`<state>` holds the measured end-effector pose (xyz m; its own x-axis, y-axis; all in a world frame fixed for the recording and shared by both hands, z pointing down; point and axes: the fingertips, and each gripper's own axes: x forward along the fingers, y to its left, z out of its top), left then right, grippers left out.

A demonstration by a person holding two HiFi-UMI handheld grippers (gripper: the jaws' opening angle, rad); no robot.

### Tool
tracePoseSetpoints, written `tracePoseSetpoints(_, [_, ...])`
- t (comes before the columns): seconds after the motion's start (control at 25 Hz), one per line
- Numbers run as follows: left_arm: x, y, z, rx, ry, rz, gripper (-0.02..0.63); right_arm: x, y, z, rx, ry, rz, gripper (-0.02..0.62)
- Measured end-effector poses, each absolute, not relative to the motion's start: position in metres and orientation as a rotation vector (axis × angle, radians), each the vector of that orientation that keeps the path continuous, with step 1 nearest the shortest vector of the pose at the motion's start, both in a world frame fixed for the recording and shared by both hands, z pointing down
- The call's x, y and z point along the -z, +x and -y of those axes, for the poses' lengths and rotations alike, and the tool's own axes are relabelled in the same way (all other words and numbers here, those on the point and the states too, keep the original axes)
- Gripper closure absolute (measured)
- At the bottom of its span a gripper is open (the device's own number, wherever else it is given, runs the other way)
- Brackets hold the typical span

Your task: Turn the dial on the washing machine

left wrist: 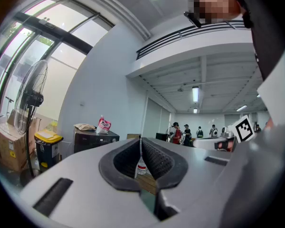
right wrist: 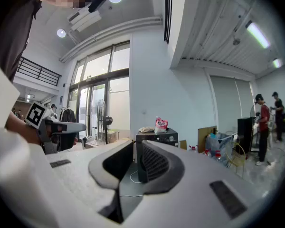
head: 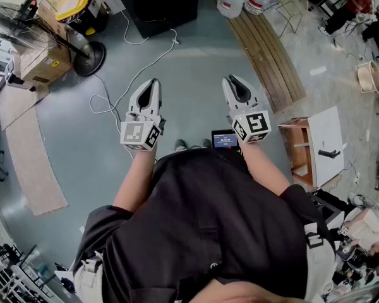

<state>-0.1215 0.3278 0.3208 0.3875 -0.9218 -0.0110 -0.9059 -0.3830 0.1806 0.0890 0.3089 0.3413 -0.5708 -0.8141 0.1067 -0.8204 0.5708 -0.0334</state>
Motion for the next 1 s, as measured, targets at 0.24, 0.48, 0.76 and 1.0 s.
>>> tracePoseSetpoints(0.24, [-0.322, -0.106, -0.331, 0.130, 2.517, 1.640, 0.611, -0.334, 0.094, -0.304, -0.117, 1.426, 2.747, 0.532])
tracePoseSetpoints(0.48, [-0.330, -0.094, -0.339, 0.113, 2.508, 1.637, 0.609, -0.337, 0.106, -0.308, -0.137, 1.461, 2.783, 0.531])
tracePoseSetpoints(0.76, [-0.326, -0.090, -0.342, 0.108, 2.506, 1.617, 0.609, -0.330, 0.117, -0.303, -0.168, 1.522, 2.806, 0.319])
tracePoseSetpoints(1.0, [-0.332, -0.082, -0.347, 0.102, 2.497, 1.643, 0.611, -0.341, 0.128, -0.306, -0.197, 1.447, 2.777, 0.311])
